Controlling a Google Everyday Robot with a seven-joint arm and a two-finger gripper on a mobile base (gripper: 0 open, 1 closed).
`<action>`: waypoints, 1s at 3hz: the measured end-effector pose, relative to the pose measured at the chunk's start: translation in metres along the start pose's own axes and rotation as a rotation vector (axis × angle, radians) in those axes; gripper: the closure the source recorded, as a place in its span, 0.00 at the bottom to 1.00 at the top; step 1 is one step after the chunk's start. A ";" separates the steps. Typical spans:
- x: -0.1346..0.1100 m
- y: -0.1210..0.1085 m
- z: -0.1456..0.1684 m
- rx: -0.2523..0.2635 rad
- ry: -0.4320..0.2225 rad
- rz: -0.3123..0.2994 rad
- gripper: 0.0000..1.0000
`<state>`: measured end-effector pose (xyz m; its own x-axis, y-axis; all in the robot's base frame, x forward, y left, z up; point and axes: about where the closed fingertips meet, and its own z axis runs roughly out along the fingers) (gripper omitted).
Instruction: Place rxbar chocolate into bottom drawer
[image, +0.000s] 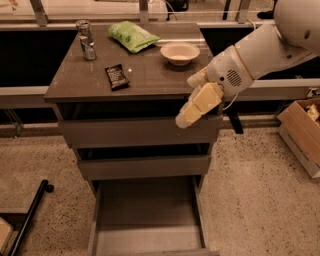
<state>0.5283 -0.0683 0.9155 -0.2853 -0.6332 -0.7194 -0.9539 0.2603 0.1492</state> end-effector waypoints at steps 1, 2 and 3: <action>-0.032 -0.045 0.035 0.097 -0.066 -0.050 0.00; -0.068 -0.088 0.058 0.171 -0.136 -0.097 0.00; -0.108 -0.122 0.089 0.174 -0.205 -0.152 0.00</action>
Offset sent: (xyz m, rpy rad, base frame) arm 0.1759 0.0929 0.0065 0.1238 -0.3433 -0.1244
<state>0.6839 0.0337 0.9145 -0.0994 -0.5187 -0.8492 -0.9488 0.3067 -0.0762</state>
